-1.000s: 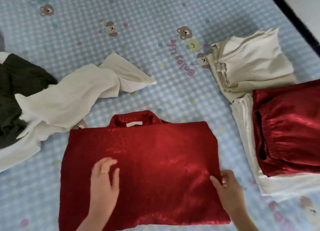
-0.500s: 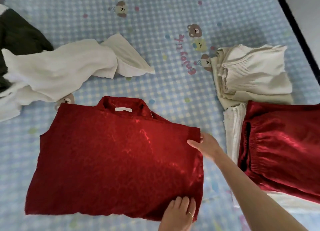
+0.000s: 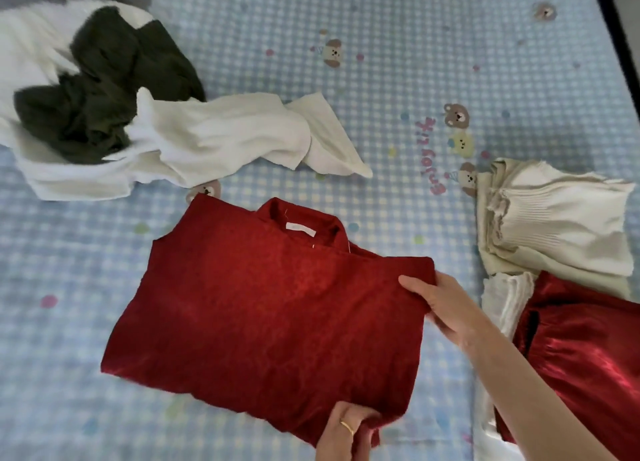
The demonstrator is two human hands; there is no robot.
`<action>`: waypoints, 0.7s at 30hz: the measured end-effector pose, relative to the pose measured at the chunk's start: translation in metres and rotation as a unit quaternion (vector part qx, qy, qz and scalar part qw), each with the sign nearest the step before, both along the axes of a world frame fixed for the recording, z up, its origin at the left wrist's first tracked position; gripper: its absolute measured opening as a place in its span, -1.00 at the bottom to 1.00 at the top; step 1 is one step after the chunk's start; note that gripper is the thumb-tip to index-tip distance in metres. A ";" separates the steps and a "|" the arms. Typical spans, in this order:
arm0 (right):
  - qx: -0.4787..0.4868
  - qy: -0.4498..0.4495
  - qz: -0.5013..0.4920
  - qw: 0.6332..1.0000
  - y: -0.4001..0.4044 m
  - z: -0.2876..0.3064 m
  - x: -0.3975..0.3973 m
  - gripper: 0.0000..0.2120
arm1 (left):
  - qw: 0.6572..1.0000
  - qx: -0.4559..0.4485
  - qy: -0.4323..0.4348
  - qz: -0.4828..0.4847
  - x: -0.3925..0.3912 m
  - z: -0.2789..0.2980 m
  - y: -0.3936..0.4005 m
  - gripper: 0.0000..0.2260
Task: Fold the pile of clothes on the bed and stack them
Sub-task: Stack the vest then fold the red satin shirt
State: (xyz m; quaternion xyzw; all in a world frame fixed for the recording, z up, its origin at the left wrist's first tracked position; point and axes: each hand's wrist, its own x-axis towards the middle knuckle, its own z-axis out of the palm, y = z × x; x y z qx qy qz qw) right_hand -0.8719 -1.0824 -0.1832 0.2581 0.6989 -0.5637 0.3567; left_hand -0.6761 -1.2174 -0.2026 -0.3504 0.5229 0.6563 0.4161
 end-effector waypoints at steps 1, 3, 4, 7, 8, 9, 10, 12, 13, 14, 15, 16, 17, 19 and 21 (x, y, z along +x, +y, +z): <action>-0.023 0.004 -0.001 1.000 -0.019 0.008 -0.006 -0.76 | 0.999 -0.005 -0.008 0.036 -0.003 0.005 -0.025 -0.84; -0.049 0.018 0.010 0.999 -0.061 0.020 -0.017 -0.79 | 0.995 -0.074 0.017 0.060 -0.008 0.009 -0.070 -0.77; -0.057 0.023 0.019 0.998 -0.083 0.023 -0.022 -0.80 | 0.992 -0.093 0.023 0.083 -0.008 0.014 -0.087 -0.80; -0.071 0.018 0.043 0.996 -0.151 0.020 -0.031 -0.85 | 0.935 -0.241 0.107 0.237 -0.001 0.029 -0.134 -0.51; -0.073 0.012 0.045 0.996 -0.175 0.015 -0.033 -0.87 | 0.917 -0.262 0.136 0.267 0.007 0.031 -0.149 -0.57; -0.070 0.008 0.049 0.996 -0.198 0.010 -0.034 -0.87 | 0.905 -0.273 0.144 0.292 0.012 0.028 -0.164 -0.63; -0.062 0.010 0.058 0.996 -0.217 0.004 -0.035 -0.87 | 0.896 -0.276 0.145 0.317 0.011 0.024 -0.180 -0.66; -0.044 0.009 0.077 0.996 -0.261 -0.011 -0.035 -0.83 | 0.872 -0.297 0.138 0.363 0.007 0.013 -0.216 -0.66; -0.039 0.009 0.084 0.996 -0.283 -0.018 -0.035 -0.82 | 0.868 -0.301 0.137 0.371 0.007 0.006 -0.234 -0.66; -0.036 0.010 0.092 0.995 -0.303 -0.025 -0.035 -0.82 | 0.864 -0.309 0.130 0.375 0.006 0.000 -0.249 -0.67; -0.035 0.010 0.101 0.994 -0.320 -0.030 -0.035 -0.84 | 0.863 -0.317 0.118 0.376 0.008 -0.007 -0.260 -0.68; -0.038 0.009 0.114 0.993 -0.340 -0.036 -0.034 -0.86 | 0.861 -0.322 0.100 0.380 0.010 -0.014 -0.275 -0.69; -0.046 0.006 0.128 0.991 -0.357 -0.043 -0.033 -0.84 | 0.860 -0.330 0.081 0.380 0.012 -0.022 -0.287 -0.72; -0.039 0.014 0.179 0.983 -0.382 -0.053 -0.030 -0.72 | 0.863 -0.365 0.044 0.348 0.016 -0.036 -0.312 -0.83; 0.055 0.119 0.268 0.954 -0.384 -0.063 -0.029 -0.64 | 0.865 -0.412 0.026 0.283 0.023 -0.046 -0.327 -0.85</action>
